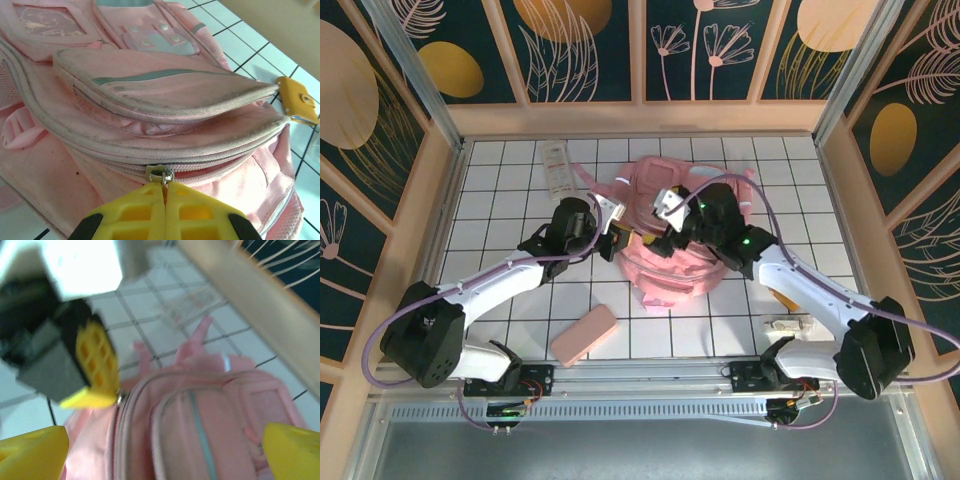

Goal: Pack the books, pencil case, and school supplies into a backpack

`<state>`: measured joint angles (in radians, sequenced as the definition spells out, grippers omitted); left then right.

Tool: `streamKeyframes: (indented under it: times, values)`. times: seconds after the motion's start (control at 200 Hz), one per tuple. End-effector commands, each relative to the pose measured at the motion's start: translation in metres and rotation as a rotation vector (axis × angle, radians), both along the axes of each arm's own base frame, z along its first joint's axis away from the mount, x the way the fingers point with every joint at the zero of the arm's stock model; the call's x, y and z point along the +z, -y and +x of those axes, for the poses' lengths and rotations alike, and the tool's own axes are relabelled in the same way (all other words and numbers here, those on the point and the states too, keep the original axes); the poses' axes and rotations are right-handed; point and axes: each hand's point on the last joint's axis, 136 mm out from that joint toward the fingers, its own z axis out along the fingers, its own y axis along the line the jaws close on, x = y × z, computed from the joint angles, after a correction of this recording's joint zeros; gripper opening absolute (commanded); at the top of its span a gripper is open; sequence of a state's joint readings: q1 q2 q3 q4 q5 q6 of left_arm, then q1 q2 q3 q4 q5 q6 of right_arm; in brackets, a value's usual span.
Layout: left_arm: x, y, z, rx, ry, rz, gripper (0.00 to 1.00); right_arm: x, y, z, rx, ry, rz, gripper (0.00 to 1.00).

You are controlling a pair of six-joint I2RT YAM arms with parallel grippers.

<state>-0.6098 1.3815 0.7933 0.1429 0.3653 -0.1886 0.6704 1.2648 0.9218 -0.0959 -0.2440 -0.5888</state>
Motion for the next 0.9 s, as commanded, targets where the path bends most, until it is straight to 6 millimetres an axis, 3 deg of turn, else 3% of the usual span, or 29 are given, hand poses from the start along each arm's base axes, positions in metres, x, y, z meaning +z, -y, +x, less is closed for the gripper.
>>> streamKeyframes:
  times: [0.0, 0.11, 0.3, 0.49, 0.53, 0.646, 0.761, 0.891]
  values:
    - [0.052, 0.016, -0.001, -0.071, 0.084, -0.121, 0.0, -0.044, 0.023, -0.002, -0.015, -0.039, -0.261, 0.99]
    - [0.051, 0.018, -0.003, -0.093, 0.085, -0.123, 0.0, -0.05, 0.026, 0.013, -0.054, -0.007, -0.312, 0.91]
    - [0.044, 0.019, -0.009, -0.113, 0.078, -0.116, 0.0, -0.055, 0.017, 0.02, -0.025, -0.06, -0.277, 0.38]
    - [0.04, 0.021, -0.012, -0.131, 0.091, -0.084, 0.0, -0.054, 0.016, 0.02, -0.008, -0.044, -0.258, 0.34]
    - [0.038, 0.021, -0.013, -0.134, 0.095, -0.075, 0.0, -0.054, 0.016, 0.021, -0.006, -0.035, -0.262, 0.28]
    - [0.036, 0.019, -0.011, -0.129, 0.1, -0.054, 0.0, -0.047, 0.011, 0.011, 0.066, -0.025, -0.253, 0.24]
    - [0.035, 0.018, -0.01, -0.124, 0.111, -0.042, 0.0, -0.038, 0.01, 0.001, 0.117, -0.009, -0.234, 0.47]
    - [0.035, 0.02, -0.009, -0.13, 0.108, -0.045, 0.0, -0.034, 0.008, -0.004, 0.144, -0.032, -0.181, 0.51]
